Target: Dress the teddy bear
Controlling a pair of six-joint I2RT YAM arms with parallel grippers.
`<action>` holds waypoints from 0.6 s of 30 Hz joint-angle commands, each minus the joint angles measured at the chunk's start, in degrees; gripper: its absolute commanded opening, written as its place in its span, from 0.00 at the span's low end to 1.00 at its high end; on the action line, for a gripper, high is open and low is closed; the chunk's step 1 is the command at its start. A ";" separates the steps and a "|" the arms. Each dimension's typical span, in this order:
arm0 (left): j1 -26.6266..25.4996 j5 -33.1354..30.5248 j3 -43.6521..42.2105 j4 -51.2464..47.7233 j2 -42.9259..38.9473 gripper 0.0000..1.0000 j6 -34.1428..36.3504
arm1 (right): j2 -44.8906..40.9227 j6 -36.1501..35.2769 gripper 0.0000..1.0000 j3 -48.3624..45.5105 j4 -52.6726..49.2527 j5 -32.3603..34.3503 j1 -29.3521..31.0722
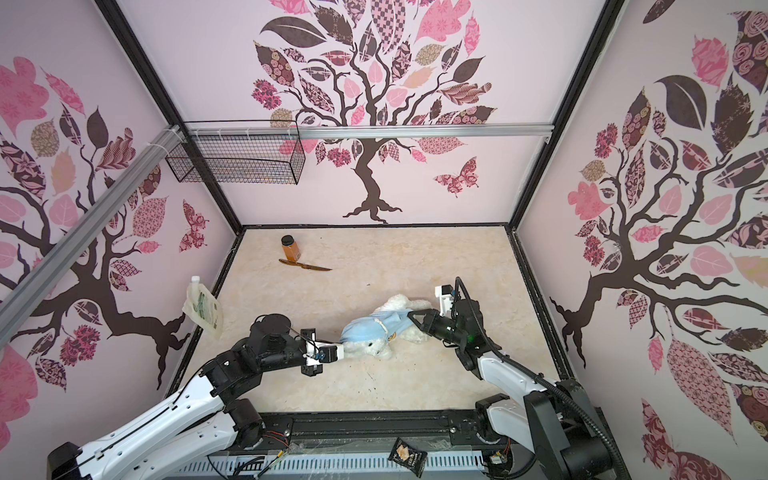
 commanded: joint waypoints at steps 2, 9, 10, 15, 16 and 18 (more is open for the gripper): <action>0.23 5.73 0.11 -8.58 0.93 0.00 2.35 | 4.59 -4.10 0.00 3.84 -0.95 15.97 -3.83; 2.15 6.06 2.38 -4.71 2.13 0.00 3.63 | 6.34 -15.64 0.13 5.71 -1.36 5.54 6.24; 2.46 5.87 2.70 -4.82 2.61 0.00 4.56 | 5.98 -15.99 0.17 5.40 -1.57 4.18 6.29; 2.61 6.16 3.70 -5.78 5.35 0.00 6.85 | -2.51 -22.88 0.31 7.48 -14.25 6.30 6.29; 2.61 6.38 3.70 -5.64 5.56 0.00 6.66 | -5.17 -24.56 0.33 8.25 -16.81 7.59 6.29; 2.61 6.56 3.64 -5.30 5.69 0.00 6.77 | -9.39 -27.13 0.35 9.64 -19.72 8.72 6.29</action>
